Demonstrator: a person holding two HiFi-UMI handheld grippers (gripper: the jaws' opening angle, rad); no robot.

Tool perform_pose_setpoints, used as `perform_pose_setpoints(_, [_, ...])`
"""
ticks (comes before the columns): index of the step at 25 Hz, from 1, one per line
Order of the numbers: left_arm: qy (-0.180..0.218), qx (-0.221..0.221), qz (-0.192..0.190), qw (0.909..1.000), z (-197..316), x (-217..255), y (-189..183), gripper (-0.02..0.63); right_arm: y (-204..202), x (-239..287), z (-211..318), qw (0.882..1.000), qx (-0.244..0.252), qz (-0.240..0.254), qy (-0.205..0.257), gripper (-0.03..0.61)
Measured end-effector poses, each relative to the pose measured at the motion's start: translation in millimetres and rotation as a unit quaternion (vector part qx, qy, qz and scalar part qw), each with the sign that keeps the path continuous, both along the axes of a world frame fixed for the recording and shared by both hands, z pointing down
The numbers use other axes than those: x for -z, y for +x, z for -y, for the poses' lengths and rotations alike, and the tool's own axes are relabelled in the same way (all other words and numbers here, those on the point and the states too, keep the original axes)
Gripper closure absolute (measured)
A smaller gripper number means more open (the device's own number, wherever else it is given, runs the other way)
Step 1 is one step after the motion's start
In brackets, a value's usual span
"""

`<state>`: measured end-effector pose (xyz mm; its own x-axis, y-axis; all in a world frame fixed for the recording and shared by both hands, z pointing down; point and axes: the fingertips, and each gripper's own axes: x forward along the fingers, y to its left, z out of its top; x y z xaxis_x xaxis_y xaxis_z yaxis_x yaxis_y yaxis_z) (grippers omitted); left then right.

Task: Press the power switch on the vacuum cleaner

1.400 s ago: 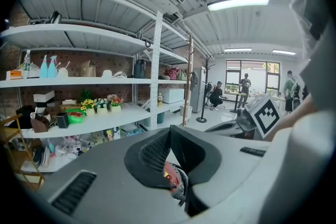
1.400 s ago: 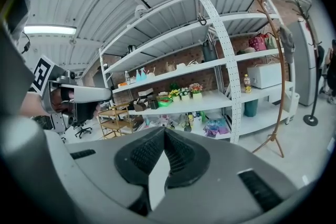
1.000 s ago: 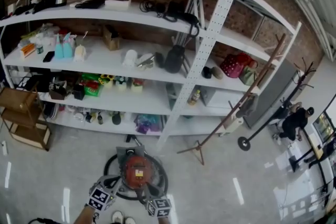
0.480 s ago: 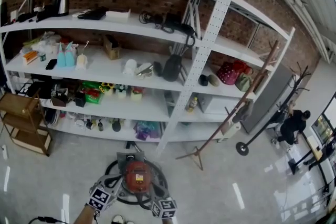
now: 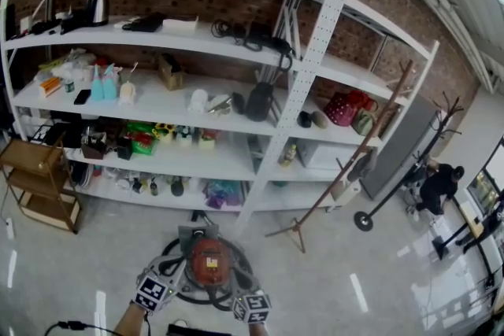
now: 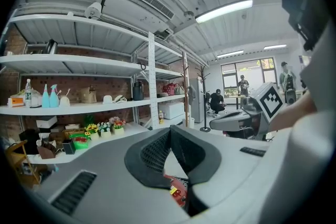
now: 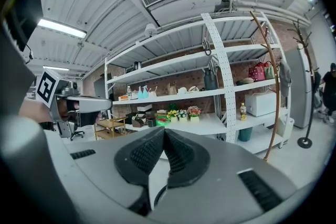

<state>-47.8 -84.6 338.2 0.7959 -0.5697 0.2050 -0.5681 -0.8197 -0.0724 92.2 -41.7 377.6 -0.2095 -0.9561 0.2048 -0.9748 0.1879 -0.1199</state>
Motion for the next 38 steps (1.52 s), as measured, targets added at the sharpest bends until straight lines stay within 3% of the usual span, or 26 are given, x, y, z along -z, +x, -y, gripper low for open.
perform_pose_setpoints(13, [0.027,0.012,-0.007,0.9995,-1.8,24.6,-25.9,0.607,-12.5,35.0,-10.9,0.999,0.003,-0.017,0.028,0.568])
perform_pose_setpoints(38, [0.035,0.017,-0.009,0.9992,9.8,34.1,-25.5,0.607,-18.7,39.2,4.9,0.998,0.022,-0.037,0.043,0.569])
